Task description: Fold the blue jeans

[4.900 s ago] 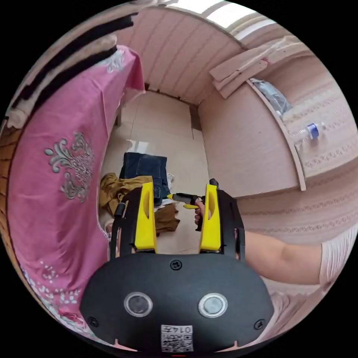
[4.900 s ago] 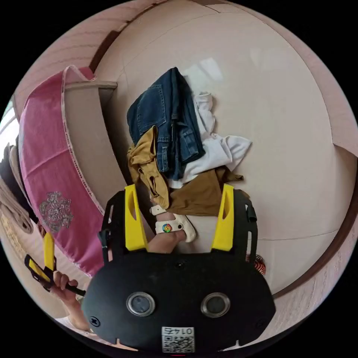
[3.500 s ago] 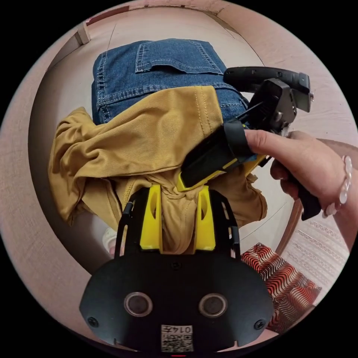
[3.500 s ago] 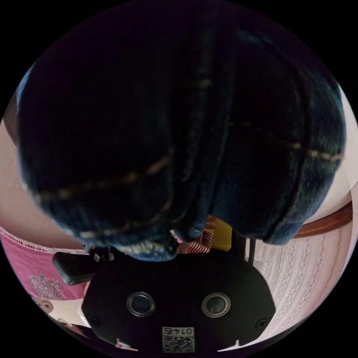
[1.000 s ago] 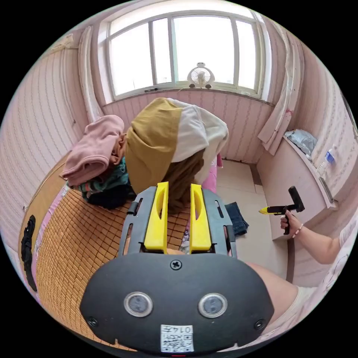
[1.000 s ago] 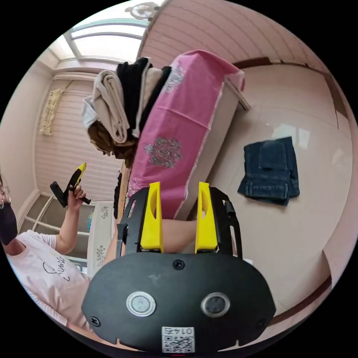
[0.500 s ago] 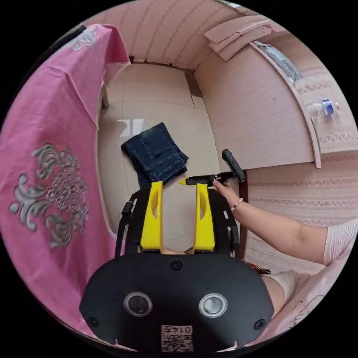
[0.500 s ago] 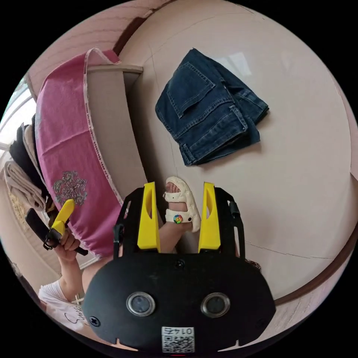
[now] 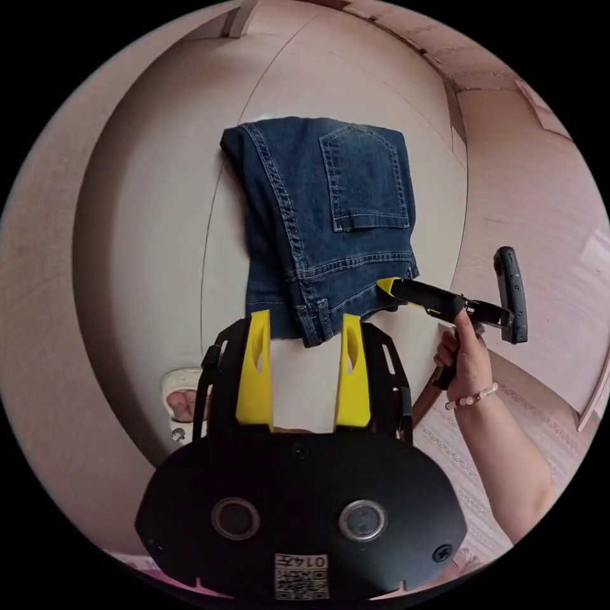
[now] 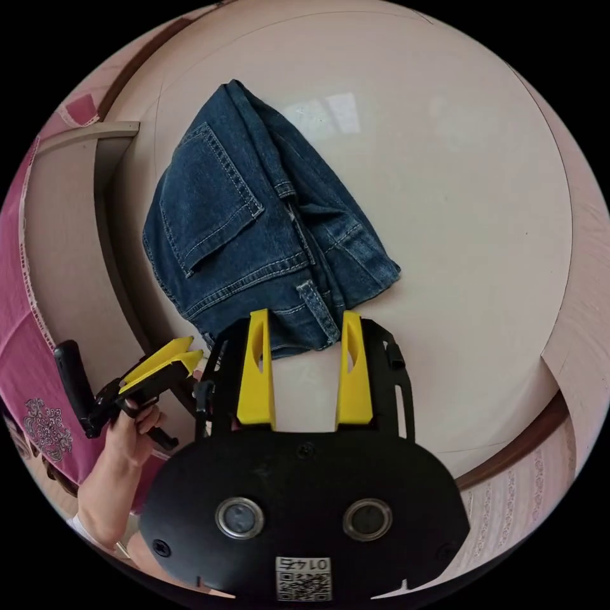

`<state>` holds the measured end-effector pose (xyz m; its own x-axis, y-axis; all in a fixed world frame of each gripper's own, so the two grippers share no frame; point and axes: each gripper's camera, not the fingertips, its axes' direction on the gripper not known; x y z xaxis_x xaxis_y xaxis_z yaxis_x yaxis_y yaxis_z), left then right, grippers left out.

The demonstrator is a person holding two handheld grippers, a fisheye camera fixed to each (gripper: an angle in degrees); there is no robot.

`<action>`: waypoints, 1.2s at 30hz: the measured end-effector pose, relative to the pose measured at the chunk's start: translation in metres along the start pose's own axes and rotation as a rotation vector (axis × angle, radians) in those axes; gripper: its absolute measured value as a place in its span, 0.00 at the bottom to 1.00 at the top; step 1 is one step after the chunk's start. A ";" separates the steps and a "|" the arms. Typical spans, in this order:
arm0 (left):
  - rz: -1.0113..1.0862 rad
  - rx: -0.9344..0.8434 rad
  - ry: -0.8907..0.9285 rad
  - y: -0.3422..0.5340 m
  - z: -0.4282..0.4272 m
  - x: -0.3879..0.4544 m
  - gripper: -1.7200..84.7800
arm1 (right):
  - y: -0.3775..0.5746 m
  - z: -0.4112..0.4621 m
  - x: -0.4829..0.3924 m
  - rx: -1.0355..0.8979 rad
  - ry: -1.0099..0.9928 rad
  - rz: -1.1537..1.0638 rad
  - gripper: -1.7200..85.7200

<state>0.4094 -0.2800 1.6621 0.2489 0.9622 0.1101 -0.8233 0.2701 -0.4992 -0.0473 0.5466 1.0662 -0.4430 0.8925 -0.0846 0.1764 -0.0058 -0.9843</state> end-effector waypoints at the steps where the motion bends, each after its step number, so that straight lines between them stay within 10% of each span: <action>1: 0.016 -0.023 -0.016 -0.003 0.007 0.007 0.18 | 0.002 0.000 0.000 0.002 0.001 -0.004 0.16; 6: -0.130 -0.256 0.071 0.003 0.029 0.011 0.09 | 0.041 -0.013 -0.006 0.003 -0.220 -0.135 0.08; 17: 0.036 0.191 0.254 0.152 -0.146 0.101 0.06 | 0.193 -0.145 -0.061 0.164 -0.586 -0.569 0.05; 36: 0.570 1.365 0.035 0.871 -0.578 0.409 0.05 | 0.749 -0.457 -0.206 0.451 -1.148 -1.742 0.03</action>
<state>0.0887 0.3300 0.7752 -0.2694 0.9511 0.1512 -0.6391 -0.2940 0.7107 0.5775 0.5643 0.4167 -0.1129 -0.4969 0.8604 -0.9934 0.0762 -0.0863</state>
